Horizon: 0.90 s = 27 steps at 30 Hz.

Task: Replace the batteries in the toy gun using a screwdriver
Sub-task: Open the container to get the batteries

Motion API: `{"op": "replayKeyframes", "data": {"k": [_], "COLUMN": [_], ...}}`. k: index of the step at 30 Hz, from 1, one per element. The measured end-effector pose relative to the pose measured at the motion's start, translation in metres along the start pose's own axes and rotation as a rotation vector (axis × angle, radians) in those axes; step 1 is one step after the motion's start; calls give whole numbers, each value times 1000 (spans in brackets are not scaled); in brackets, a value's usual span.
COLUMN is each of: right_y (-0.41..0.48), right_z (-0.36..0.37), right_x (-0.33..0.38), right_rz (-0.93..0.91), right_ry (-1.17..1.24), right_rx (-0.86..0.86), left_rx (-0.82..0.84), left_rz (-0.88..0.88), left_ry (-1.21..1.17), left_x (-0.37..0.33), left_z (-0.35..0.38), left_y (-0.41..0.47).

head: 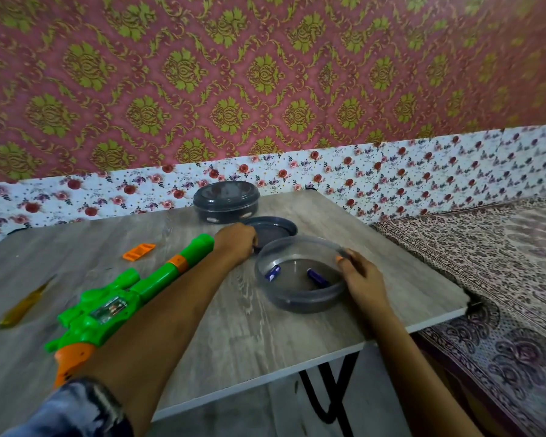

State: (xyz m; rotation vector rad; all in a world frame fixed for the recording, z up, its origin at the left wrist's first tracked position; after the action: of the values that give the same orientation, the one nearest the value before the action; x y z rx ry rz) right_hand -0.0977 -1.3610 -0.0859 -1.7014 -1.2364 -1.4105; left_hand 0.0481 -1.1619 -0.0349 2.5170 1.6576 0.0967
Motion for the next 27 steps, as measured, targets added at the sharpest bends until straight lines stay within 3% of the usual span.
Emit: {"op": "replayKeyframes", "data": {"k": [6,8,10,13,15,17,23,27], "right_y": [-1,-3,-5,-8,-9,-11,-13,-17], "right_z": [0,1,1,0,0,2,4,3], "right_x": [-1,2,4,9,11,12,12,12], "right_rz": [2,-8,-28,-39,-29,-15,25,50], "right_ry": [79,77,66,56,43,20,42,146], "right_rx": [2,1,-14,-42,-60,-62,-61,-61], "left_rx": [-212,-305,-381,-250,-61,60,79,63], "left_rz": [12,-44,-125,-236,-302,-346,-300,-259], "left_ry": [-408,-677,-1106,-1671,-1862,-1881,-1811,-1515], "left_x": [1,7,20,26,20,16,9,0], "left_z": [-66,-89,-97,-79,-60,-39,-5,2], "left_y": [9,2,-11,-37,-56,-68,-65,-62]}}
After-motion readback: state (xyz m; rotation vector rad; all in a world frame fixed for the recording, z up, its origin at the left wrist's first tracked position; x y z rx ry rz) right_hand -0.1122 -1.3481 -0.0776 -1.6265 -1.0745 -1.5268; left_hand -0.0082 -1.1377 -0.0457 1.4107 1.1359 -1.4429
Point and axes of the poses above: each hand's wrist, its own y-axis towards the middle knuckle, its own z-axis out of the palm, x = y × z, the point moved 5 cm from there along y, towards the middle knuckle, and after that the axes turned 5 degrees about x, right-handed, at the moved point
